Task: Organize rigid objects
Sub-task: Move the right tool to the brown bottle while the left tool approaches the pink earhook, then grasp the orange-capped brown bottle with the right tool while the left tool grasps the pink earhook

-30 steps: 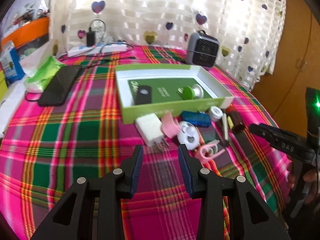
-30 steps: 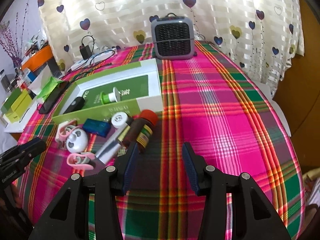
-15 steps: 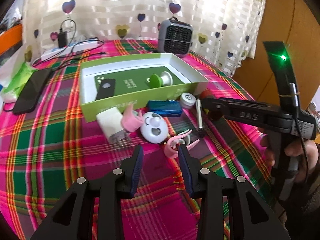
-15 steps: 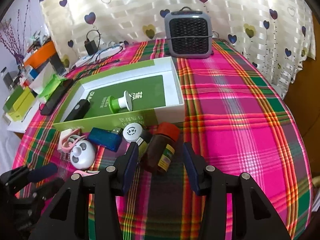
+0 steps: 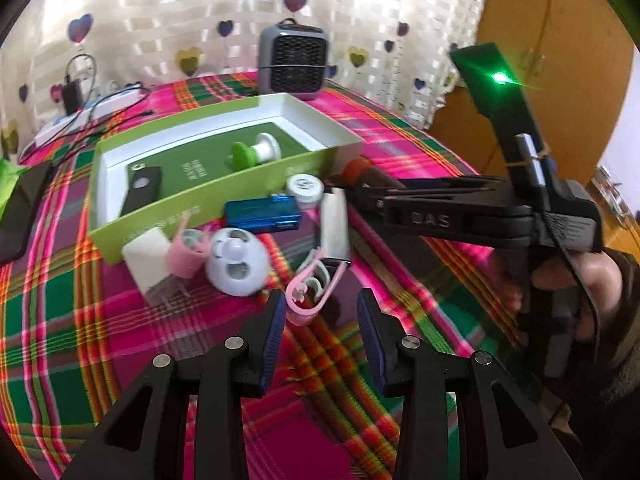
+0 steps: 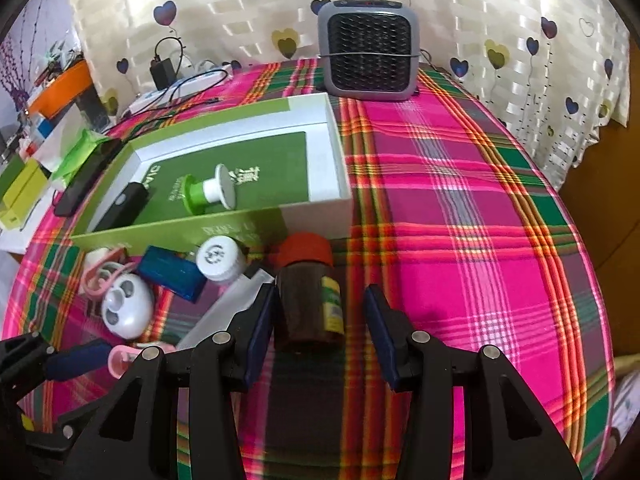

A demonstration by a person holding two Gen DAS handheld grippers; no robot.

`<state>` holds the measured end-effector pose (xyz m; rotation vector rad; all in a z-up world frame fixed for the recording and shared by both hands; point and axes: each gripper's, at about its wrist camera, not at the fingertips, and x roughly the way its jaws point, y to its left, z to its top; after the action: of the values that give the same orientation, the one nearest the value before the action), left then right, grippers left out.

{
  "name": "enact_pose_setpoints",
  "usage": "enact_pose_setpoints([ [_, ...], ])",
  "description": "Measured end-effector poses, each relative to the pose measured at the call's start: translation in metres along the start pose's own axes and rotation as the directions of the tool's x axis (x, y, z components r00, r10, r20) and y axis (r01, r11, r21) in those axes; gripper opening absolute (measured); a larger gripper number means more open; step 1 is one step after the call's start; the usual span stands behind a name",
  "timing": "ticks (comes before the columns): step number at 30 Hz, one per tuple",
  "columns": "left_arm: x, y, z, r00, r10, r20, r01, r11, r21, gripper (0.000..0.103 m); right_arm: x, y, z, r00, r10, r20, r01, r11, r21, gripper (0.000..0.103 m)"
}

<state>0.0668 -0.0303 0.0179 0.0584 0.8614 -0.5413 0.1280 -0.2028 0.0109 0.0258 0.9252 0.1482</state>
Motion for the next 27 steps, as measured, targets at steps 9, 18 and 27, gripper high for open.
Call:
enact_pose_setpoints([
  [9,0.004,-0.010,0.001,1.000,0.018,-0.010,-0.017,0.999,0.034,0.036,0.001,-0.005,0.003,1.000,0.011,-0.002,-0.011,1.000,-0.025,0.046],
  [18,0.020,-0.015,0.009,0.998,0.034,-0.049,-0.031,0.997,0.075,0.036,0.008,0.002,0.008,1.000,-0.001,0.005,0.001,0.996,-0.089,0.046],
  [27,0.028,-0.015,0.014,0.998,0.034,-0.061,-0.030,0.997,0.072,0.036,0.011,0.000,0.011,1.000,-0.006,0.014,0.008,0.994,-0.106,0.046],
])
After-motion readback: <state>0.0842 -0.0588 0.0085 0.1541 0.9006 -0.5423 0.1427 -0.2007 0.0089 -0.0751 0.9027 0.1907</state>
